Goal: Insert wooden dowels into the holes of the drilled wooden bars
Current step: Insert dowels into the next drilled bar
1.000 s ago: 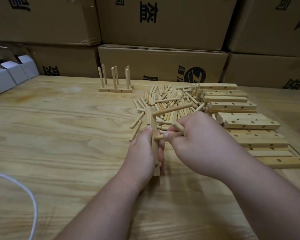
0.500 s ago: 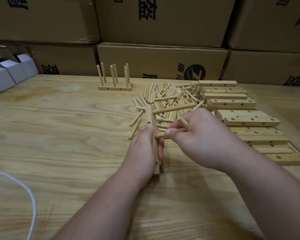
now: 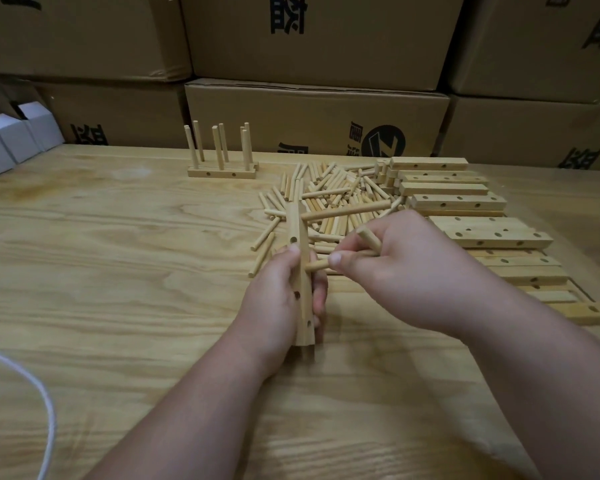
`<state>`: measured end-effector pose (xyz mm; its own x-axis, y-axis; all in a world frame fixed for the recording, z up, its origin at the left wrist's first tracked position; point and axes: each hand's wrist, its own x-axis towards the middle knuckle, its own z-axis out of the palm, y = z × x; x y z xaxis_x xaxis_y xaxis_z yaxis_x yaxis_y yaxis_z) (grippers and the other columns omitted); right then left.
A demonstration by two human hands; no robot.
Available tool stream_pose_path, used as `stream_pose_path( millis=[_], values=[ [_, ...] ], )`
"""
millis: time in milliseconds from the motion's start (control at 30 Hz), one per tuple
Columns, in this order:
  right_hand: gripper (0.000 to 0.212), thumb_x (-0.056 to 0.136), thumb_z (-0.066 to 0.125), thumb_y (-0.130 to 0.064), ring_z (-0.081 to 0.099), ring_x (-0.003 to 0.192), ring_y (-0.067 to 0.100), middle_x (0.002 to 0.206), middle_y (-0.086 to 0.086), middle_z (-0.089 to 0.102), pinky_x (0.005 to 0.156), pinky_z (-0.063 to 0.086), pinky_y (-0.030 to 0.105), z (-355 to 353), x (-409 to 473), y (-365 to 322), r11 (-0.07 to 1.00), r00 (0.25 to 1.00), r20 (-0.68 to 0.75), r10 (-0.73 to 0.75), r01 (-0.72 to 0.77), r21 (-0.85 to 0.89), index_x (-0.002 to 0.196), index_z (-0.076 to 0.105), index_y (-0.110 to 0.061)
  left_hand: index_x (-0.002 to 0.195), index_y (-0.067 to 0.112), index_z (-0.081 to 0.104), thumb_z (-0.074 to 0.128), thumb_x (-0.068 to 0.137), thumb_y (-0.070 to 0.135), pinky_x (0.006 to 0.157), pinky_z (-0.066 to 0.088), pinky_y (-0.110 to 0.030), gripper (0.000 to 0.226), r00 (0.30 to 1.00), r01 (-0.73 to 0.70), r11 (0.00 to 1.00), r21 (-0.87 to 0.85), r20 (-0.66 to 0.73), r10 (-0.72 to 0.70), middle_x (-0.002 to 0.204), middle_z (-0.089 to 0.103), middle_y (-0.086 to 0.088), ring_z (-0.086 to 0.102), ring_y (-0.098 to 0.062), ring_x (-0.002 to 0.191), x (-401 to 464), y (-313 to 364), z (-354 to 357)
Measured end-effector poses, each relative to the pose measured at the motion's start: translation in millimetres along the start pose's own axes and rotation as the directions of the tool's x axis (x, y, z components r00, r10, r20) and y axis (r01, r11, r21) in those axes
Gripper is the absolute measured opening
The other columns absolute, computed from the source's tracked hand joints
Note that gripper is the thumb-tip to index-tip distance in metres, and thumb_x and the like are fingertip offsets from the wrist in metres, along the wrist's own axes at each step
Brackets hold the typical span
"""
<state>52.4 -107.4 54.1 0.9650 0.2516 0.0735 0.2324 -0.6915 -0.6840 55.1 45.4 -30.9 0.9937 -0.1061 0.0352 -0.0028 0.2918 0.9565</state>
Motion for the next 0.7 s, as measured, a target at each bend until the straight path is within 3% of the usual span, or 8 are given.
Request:
stream_pose_path(
  millis=[133,200,300,400,467,533,633,700],
  values=[
    [0.019,0.092,0.067,-0.042,0.065,0.069,0.011,0.068,-0.013,0.071,0.056,0.056,0.035,-5,0,0,0.999,1.000,-0.012,-0.011,0.011,0.037,0.078,0.076,-0.034,0.107,0.008,0.064,0.031,0.090,0.055,0.049,0.047,-0.030,0.061,0.991,-0.015,0.993,-0.116,0.134,0.030,0.075,0.062,-0.017,0.051,-0.023,0.053,1,4,-3],
    [0.015,0.091,0.068,-0.044,0.068,0.071,0.016,0.075,-0.008,0.073,0.064,0.061,0.042,-3,1,0,0.999,0.996,-0.088,0.001,0.004,0.054,0.083,0.076,-0.034,0.096,0.012,0.072,0.030,0.090,0.061,0.052,0.046,-0.031,0.064,0.994,-0.020,0.998,-0.057,0.110,0.026,0.079,0.061,-0.020,0.051,-0.024,0.054,1,4,-4],
    [0.017,0.087,0.068,-0.055,0.066,0.078,0.004,0.086,-0.015,0.072,0.067,0.053,0.033,-4,2,1,0.995,0.983,-0.183,-0.005,0.023,0.098,0.093,0.071,-0.039,0.083,0.023,0.063,0.035,0.093,0.058,0.050,0.041,-0.028,0.046,0.996,-0.085,0.990,0.108,0.048,0.080,0.071,0.063,-0.010,0.047,-0.021,0.050,0,2,-2],
    [0.040,0.073,0.053,-0.079,0.054,0.060,0.002,0.081,-0.011,0.066,0.056,0.040,0.028,-8,-1,-1,0.973,0.984,-0.178,0.025,0.017,0.230,0.097,0.057,-0.047,0.079,0.025,0.054,0.034,0.101,0.055,0.043,0.035,-0.024,0.042,0.996,-0.070,0.993,0.093,-0.054,0.075,0.061,0.055,-0.001,0.041,-0.017,0.042,3,0,-3],
    [0.032,0.074,0.040,-0.073,0.045,0.048,0.005,0.068,-0.007,0.059,0.050,0.035,0.029,-9,0,-3,0.937,0.968,-0.246,0.050,0.040,0.347,0.086,0.054,-0.046,0.079,0.020,0.053,0.031,0.106,0.051,0.042,0.031,-0.022,0.046,0.994,-0.016,0.992,-0.128,-0.107,0.002,0.056,0.046,-0.002,0.034,-0.017,0.040,5,3,-5],
    [0.030,0.085,0.035,-0.057,0.043,0.047,0.008,0.061,-0.006,0.052,0.053,0.033,0.027,-8,1,-3,0.926,0.958,-0.286,0.029,0.082,0.368,0.079,0.054,-0.034,0.077,0.018,0.052,0.027,0.107,0.046,0.041,0.030,-0.021,0.048,0.991,0.001,0.964,-0.266,-0.126,-0.036,0.055,0.042,-0.003,0.031,-0.017,0.039,7,5,-6],
    [0.036,0.088,0.030,-0.039,0.047,0.059,0.022,0.062,-0.002,0.045,0.059,0.041,0.039,-3,1,-3,0.987,0.986,-0.162,-0.048,0.072,0.145,0.071,0.050,-0.015,0.076,0.017,0.050,0.026,0.106,0.043,0.041,0.030,-0.022,0.047,0.990,-0.003,0.955,-0.298,-0.134,-0.039,0.056,0.044,-0.005,0.033,-0.017,0.040,7,7,-5],
    [0.043,0.095,0.034,-0.043,0.048,0.059,0.018,0.060,-0.001,0.047,0.058,0.042,0.042,1,-1,-3,0.992,0.993,-0.096,-0.075,0.084,0.091,0.073,0.054,-0.013,0.076,0.017,0.049,0.025,0.107,0.043,0.042,0.030,-0.022,0.047,0.990,-0.005,0.953,-0.302,-0.134,-0.037,0.057,0.044,-0.004,0.033,-0.017,0.043,6,7,-5]
  ],
)
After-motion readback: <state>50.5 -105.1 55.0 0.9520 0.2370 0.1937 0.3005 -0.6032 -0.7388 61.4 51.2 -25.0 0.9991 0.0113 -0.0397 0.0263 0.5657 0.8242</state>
